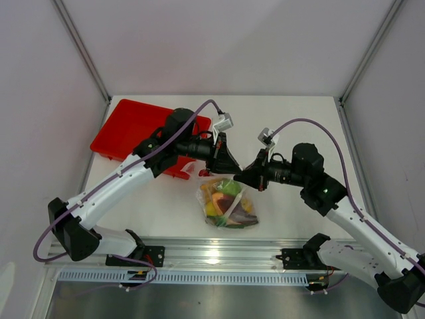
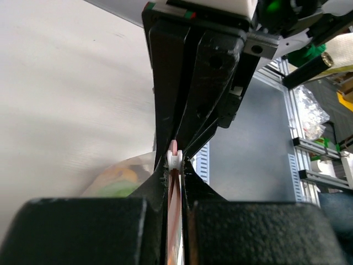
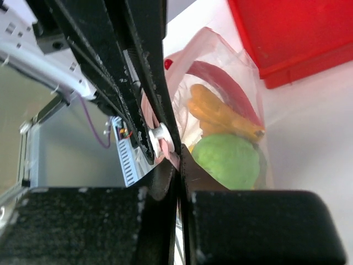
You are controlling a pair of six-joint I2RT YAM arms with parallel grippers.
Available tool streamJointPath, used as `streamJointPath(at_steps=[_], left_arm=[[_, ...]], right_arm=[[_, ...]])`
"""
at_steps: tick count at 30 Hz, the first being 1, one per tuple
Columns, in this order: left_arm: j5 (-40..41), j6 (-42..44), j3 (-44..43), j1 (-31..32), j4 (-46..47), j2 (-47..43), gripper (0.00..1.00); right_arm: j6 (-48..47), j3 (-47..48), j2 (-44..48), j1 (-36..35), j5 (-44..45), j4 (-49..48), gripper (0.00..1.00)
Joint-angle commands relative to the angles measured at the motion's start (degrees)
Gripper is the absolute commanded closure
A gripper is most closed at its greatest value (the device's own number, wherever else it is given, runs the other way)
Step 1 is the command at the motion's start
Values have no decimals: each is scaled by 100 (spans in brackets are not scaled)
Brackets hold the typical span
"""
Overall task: Place the food in the zip-top bag and seal the zipper
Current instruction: Zip the zipper food storage bag at the center of the board.
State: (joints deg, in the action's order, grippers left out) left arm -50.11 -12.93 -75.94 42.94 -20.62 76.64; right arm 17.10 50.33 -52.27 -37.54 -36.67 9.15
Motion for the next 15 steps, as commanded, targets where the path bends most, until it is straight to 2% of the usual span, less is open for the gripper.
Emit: streamJointPath(at_steps=[1, 11, 13, 15], left_arm=[[370, 256, -114, 22, -662, -18, 100], [1389, 519, 264, 22, -714, -422, 99], [1416, 590, 316, 13, -689, -501, 98], [1118, 546, 238, 4, -592, -501, 99]], right_arm=[[294, 39, 200, 10, 1038, -458, 100], [681, -330, 358, 45, 687, -985, 100], [462, -287, 332, 54, 460, -933, 100], [242, -146, 288, 36, 56, -608, 100]])
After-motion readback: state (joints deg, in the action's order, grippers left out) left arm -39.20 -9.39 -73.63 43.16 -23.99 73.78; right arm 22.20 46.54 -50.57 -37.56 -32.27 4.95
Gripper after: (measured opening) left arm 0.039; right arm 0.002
